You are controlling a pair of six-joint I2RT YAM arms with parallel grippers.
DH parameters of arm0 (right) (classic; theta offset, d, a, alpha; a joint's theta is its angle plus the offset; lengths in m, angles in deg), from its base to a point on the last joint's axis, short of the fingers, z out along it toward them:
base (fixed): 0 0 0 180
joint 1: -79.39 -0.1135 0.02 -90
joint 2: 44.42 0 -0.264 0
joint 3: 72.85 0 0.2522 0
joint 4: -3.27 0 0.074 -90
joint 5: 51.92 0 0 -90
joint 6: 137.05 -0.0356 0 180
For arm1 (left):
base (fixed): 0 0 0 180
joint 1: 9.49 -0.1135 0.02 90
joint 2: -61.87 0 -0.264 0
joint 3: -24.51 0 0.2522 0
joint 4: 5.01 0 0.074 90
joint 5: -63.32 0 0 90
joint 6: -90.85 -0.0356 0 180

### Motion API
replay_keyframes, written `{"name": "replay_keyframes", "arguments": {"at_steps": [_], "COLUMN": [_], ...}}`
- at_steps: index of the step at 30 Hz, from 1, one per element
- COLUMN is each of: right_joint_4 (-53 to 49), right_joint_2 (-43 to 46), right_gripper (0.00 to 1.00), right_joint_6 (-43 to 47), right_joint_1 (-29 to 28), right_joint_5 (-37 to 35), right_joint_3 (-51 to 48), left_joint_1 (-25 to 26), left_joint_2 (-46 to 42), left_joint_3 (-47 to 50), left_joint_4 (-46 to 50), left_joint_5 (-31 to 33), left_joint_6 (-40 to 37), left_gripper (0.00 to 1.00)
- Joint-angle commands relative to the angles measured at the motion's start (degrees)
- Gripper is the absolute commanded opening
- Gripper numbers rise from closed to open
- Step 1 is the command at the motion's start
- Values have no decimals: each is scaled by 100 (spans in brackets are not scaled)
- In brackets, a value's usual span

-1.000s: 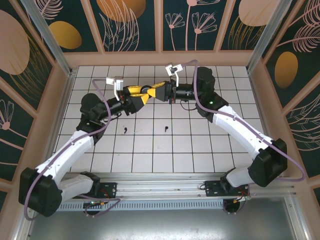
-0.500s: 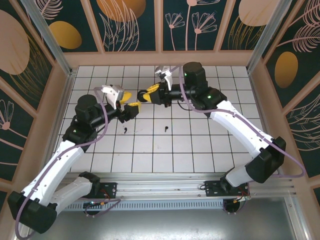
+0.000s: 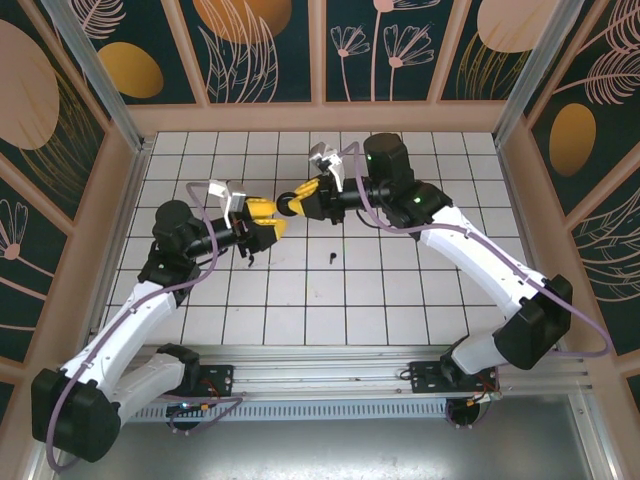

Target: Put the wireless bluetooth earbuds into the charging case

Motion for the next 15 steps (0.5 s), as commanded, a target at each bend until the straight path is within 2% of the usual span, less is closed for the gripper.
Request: {"name": "replay_keyframes", "arguments": {"at_steps": [1, 7, 15], "right_joint_4": [597, 1055, 1619], "right_joint_2": [310, 386, 365], "right_gripper": [9, 8, 8], "right_joint_6": [-183, -479, -945], "right_joint_1": [-26, -20, -26], "right_joint_5": [294, 430, 620], "right_joint_3": [-257, -464, -577], "left_joint_1": [-39, -40, -39], "left_joint_2": [76, 261, 448], "left_joint_3": [88, 84, 72], "left_joint_4": [-1180, -1602, -1695], "left_joint_5": [-390, -453, -575], "left_joint_6": [724, 1024, 1120], "left_gripper": [56, 55, 54]}}
